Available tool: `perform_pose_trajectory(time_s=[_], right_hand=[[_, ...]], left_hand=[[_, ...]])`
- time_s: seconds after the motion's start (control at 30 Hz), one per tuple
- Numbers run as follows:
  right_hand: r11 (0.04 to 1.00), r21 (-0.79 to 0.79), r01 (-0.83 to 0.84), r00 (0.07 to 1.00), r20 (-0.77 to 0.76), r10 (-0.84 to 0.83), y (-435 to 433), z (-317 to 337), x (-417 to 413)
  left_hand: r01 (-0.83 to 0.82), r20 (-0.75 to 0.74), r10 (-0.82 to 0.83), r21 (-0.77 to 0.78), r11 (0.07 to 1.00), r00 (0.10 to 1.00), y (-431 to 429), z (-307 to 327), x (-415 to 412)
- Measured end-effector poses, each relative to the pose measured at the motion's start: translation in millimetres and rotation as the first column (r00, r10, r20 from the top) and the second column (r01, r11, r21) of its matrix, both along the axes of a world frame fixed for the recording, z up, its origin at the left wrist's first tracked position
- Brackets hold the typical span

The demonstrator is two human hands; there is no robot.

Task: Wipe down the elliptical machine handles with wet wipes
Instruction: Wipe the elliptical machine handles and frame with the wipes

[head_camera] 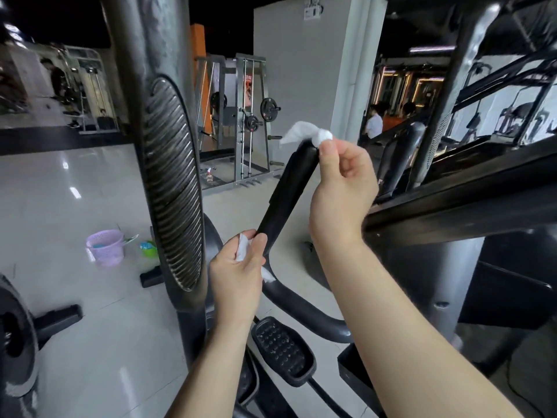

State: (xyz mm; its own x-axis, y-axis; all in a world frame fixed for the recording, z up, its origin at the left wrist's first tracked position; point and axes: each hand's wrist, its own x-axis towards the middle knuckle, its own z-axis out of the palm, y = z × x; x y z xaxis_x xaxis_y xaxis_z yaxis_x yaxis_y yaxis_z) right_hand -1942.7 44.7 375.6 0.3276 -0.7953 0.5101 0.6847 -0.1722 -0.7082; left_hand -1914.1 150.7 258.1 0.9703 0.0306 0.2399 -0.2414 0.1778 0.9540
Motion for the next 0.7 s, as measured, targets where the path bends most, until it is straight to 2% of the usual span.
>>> perform_pose_trajectory(time_s=[0.1, 0.2, 0.37, 0.4, 0.53, 0.63, 0.7], right_hand=[[0.999, -0.009, 0.052, 0.998, -0.027, -0.052, 2, -9, -1], [0.994, -0.064, 0.087, 0.984, -0.152, -0.096, 8, -30, -4], [0.975, -0.195, -0.105, 0.895, -0.446, 0.007, 3, -58, -18], [0.974, -0.191, -0.118, 0.897, -0.442, 0.022, 0, -54, -21], [0.99, -0.125, -0.07, 0.966, -0.257, 0.036, -5, -26, -26], [0.983, -0.167, -0.076, 0.967, -0.254, 0.031, -9, -19, -18], [0.981, -0.148, -0.128, 0.97, -0.224, 0.093, -10, -19, -15]], left_hand=[[0.012, 0.003, -0.012, -0.007, 1.0, 1.0, 1, 2, -2], [0.003, 0.009, -0.003, 0.002, 1.0, 1.0, 1, 2, -1], [-0.008, 0.027, 0.008, 0.018, 1.0, 1.0, -1, 0, 2], [-0.013, 0.028, 0.013, 0.009, 1.0, 1.0, -1, 0, 1], [-0.029, 0.039, 0.029, -0.009, 1.0, 0.999, -4, 2, -3], [-0.024, 0.031, 0.025, -0.038, 0.999, 0.999, -4, 4, -6], [-0.02, 0.032, 0.021, -0.038, 0.999, 0.999, -4, 3, -5]])
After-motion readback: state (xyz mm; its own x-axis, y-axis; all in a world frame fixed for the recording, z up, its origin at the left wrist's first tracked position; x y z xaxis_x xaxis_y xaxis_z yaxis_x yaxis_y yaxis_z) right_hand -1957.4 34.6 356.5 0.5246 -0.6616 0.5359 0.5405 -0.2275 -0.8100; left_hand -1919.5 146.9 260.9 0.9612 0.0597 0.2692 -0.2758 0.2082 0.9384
